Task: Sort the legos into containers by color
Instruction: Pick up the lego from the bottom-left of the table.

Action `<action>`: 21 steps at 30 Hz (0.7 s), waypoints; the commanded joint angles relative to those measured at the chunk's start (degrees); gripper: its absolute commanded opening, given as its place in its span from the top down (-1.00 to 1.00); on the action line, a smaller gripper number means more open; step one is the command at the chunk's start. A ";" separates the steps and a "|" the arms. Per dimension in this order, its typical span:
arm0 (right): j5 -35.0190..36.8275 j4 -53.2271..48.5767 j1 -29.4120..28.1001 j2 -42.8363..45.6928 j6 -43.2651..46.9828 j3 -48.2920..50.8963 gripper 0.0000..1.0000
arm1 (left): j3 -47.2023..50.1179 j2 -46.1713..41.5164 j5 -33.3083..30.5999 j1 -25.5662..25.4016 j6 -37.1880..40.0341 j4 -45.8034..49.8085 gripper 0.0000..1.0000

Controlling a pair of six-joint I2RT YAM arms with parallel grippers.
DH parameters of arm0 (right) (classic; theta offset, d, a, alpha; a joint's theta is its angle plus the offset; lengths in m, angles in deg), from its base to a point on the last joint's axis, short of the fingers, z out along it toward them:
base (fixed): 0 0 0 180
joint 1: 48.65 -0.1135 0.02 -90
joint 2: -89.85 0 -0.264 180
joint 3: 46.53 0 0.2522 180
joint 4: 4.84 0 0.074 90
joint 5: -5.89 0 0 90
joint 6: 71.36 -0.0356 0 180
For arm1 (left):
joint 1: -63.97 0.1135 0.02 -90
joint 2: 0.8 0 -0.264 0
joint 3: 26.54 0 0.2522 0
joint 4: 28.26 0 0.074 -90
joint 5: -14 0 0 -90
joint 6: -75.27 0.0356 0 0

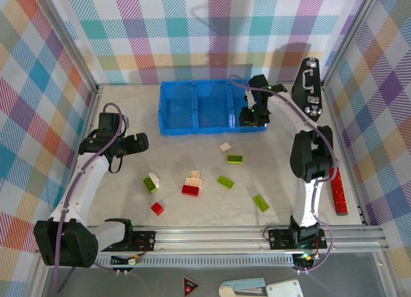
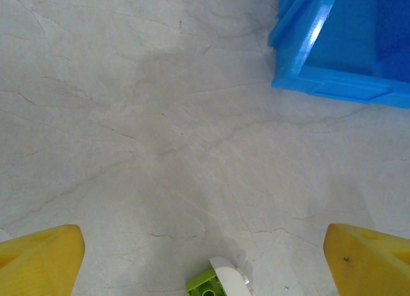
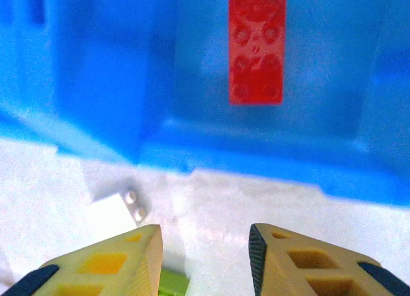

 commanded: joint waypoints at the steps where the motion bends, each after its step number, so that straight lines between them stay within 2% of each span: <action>1: -0.19 2.59 -1.54 6.71 -2.87 6.45 0.18 | -1.62 0.72 1.90 -1.41 -2.67 2.37 -0.83; 6: -0.23 5.64 -2.96 14.90 -4.84 17.40 0.18 | -1.60 1.77 2.28 -4.39 -7.37 4.65 -0.72; 12: -0.39 7.87 -3.54 22.35 -5.98 27.18 0.19 | 0.51 1.58 -2.32 -9.95 -14.02 7.86 -0.61; 15: -0.50 8.39 -3.62 24.76 -5.79 30.06 0.20 | 2.44 1.78 -4.74 -13.52 -17.12 8.17 -0.59; 18: -0.56 8.65 -3.63 26.32 -5.47 32.02 0.20 | 4.88 1.98 -7.49 -16.31 -20.74 7.44 -0.49; 21: -0.55 8.75 -3.62 27.26 -5.13 33.38 0.21 | 7.08 3.53 -6.66 -17.19 -24.12 6.28 -0.35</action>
